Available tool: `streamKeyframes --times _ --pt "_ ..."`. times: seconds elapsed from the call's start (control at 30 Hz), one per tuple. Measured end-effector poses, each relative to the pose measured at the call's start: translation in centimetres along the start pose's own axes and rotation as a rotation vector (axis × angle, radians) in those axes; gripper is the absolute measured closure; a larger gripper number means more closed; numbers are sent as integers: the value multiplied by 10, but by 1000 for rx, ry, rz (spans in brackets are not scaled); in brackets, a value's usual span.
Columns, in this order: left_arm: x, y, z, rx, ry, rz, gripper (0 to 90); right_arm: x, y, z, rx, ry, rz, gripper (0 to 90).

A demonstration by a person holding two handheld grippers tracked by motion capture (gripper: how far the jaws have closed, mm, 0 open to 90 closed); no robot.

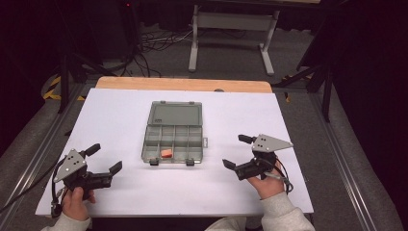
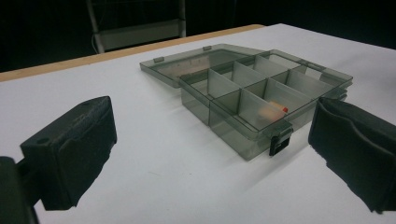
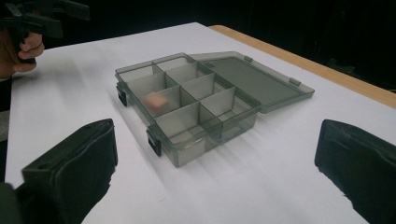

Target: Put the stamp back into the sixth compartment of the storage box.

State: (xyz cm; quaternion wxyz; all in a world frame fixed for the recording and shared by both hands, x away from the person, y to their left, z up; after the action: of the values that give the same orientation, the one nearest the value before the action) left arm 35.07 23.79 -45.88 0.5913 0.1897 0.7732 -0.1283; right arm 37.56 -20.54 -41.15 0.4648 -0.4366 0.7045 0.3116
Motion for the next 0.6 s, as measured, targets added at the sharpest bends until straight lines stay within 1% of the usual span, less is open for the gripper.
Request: streamKeyframes --times 0.2,0.27,0.3,0.33,0.4,0.43,0.6 --pt "0 0 0 -7 3 -1 19 20 0 -11 28 -53 9 2" --pt "0 0 0 -2 4 1 19 30 -1 -15 45 -55 19 2" --pt "0 0 0 1 6 2 19 36 -2 -16 53 -49 32 2" --pt "0 0 0 1 6 2 19 36 -2 -16 53 -49 32 2" --pt "0 0 0 -1 1 2 19 46 -4 -18 63 -47 50 2" --pt "1 0 0 0 2 3 19 55 -5 -20 74 -52 68 2" --pt "1 -1 1 -1 0 2 19 66 -7 -23 86 -77 94 2"
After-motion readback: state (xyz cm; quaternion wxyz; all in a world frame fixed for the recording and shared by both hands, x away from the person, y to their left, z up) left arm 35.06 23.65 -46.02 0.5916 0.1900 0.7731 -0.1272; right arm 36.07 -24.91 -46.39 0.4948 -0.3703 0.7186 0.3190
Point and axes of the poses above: each handheld gripper's, and its own axes: z roughly forward along the jaws, x roughly out of its underside, y roughly to its left, the point moved 5 cm from there along z, roughly forward along the jaws, and after that the axes turned 11 degrees about -x, right-handed, at the moved point
